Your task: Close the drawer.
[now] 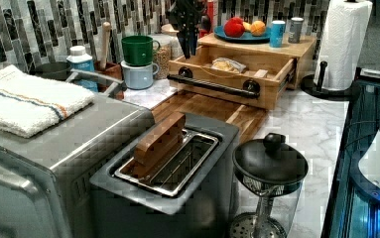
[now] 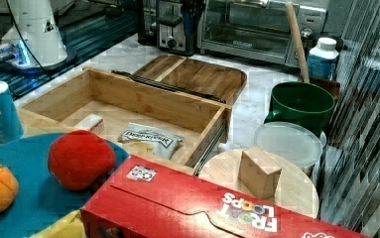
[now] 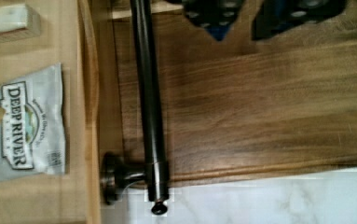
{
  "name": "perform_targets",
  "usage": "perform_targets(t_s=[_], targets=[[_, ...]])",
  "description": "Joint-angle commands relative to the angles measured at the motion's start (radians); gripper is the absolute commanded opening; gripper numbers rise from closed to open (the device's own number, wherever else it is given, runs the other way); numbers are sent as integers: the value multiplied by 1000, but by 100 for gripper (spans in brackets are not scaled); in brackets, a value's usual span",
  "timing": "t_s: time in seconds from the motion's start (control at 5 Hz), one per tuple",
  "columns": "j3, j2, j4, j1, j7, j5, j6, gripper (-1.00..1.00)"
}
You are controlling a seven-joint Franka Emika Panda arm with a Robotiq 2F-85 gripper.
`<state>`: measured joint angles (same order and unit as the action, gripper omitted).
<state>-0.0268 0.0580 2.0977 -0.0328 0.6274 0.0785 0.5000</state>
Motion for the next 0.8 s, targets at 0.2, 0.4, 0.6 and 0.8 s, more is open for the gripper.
perform_targets(t_s=[0.2,0.4,0.6,0.8], targets=[[-40,78,24,46,80,114,126,-100],[-31,140,-18,30,140,87,91,-100],[-34,153,5,29,128,98,120,-100],[-25,157,47,29,99,123,197,-100]])
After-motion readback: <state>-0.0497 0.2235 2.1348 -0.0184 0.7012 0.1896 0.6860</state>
